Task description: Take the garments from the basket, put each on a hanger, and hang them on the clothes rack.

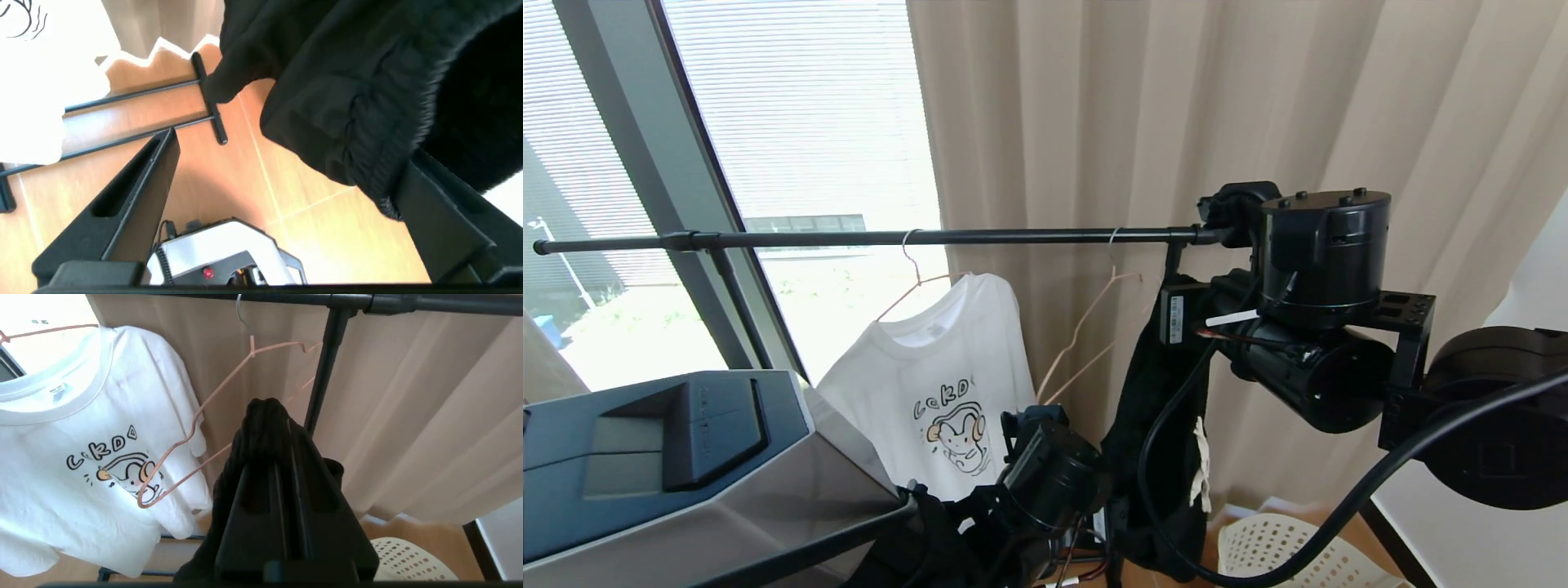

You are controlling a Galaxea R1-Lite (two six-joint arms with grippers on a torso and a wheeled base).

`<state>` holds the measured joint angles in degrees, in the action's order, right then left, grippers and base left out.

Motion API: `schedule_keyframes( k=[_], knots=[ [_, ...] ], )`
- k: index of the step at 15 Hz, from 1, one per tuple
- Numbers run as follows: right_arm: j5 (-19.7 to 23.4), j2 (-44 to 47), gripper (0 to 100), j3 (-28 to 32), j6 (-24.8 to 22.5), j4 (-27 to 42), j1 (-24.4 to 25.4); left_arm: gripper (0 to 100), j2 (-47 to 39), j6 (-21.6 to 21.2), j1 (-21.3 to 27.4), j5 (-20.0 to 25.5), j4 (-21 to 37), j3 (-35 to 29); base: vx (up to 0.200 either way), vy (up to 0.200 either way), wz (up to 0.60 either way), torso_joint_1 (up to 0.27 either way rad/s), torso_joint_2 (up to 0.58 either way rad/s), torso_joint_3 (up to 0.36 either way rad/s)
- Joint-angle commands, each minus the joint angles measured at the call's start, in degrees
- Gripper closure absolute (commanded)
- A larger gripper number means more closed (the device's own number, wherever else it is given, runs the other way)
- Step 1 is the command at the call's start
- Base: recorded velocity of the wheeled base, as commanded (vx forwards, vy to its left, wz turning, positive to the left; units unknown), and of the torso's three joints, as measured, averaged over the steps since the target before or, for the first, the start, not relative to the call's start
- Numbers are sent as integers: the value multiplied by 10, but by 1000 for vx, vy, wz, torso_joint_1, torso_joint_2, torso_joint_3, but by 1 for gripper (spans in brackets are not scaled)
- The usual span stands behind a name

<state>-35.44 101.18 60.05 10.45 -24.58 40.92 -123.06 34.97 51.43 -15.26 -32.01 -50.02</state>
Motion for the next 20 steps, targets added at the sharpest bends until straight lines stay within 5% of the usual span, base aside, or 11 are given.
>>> schedule_keyframes(
  k=[1, 7, 8, 15, 20],
  knots=[
    [0, -6, 100, 1, 0, 0, 0, 0, -4, 0, 1, 0, 0, 0, 0, 0, 0, 0, 0, 0],
    [-6, -26, 100, 1, 0, 0, -19, 0, -7, -4, 10, -16, 0, 2, 0, 0, 0, 0, 0, 0],
    [-13, -27, 100, 1, -1, 0, -20, 100, -4, -4, 10, -20, 0, 3, 0, 0, 0, 0, 0, 0],
    [-23, -25, 100, -17, -8, 2, -37, 100, 49, -42, -20, -25, 0, 12, 0, 0, 0, 0, 0, 0],
    [-20, -55, 100, -104, -92, 1, -37, 100, 123, -90, -73, -23, 4, 15, 0, 0, 0, 0, 0, 0]
  ],
)
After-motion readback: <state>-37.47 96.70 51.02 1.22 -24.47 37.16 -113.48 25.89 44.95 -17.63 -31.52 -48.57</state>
